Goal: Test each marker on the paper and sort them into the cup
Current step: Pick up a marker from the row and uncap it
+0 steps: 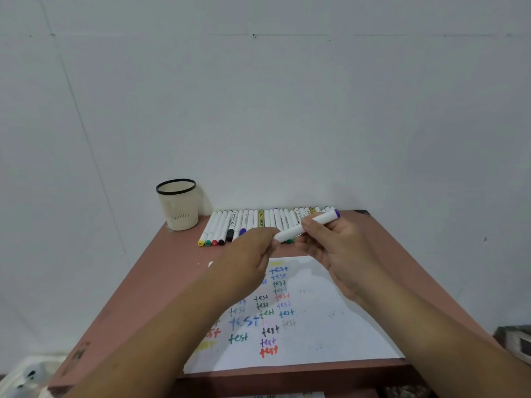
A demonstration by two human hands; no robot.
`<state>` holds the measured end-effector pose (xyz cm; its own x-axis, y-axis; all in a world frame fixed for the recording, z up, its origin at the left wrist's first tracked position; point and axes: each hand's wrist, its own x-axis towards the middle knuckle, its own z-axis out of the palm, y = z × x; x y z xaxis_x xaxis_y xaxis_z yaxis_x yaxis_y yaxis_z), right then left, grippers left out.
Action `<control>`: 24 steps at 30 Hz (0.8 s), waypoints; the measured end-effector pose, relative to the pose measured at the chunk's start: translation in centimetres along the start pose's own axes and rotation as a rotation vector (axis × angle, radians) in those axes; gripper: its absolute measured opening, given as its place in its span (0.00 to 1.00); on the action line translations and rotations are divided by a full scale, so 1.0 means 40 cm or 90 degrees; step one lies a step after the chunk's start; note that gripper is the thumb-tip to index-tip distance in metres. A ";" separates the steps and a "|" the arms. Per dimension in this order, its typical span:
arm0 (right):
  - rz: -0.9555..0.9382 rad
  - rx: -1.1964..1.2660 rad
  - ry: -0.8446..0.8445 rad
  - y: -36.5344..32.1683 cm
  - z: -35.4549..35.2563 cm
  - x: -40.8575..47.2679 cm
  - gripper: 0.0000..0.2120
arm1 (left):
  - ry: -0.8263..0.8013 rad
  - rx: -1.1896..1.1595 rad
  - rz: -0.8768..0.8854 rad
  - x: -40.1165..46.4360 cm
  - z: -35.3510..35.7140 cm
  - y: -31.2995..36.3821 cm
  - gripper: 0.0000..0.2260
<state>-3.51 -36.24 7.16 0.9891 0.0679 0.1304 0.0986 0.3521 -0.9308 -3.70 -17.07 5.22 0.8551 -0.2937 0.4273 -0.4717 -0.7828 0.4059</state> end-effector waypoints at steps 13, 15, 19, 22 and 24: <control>0.008 0.010 0.040 0.024 -0.052 0.024 0.09 | -0.025 -0.122 0.033 0.010 0.058 0.013 0.21; 0.021 0.031 0.078 0.028 -0.071 0.050 0.13 | -0.033 -0.126 0.003 0.016 0.053 -0.002 0.29; 0.012 0.013 0.105 0.037 -0.116 0.101 0.14 | -0.063 -0.135 -0.038 0.040 0.053 -0.065 0.28; 0.017 -0.053 0.070 0.052 -0.127 0.124 0.12 | -0.090 -0.110 -0.075 0.060 0.061 -0.110 0.18; 0.033 -0.103 0.069 0.065 -0.120 0.135 0.08 | -0.080 -0.127 -0.097 0.067 0.069 -0.134 0.11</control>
<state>2.61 -39.43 3.79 0.9984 -0.0226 0.0515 0.0550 0.1963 -0.9790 1.72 -15.18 1.96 0.9336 -0.2566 0.2501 -0.3579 -0.7030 0.6146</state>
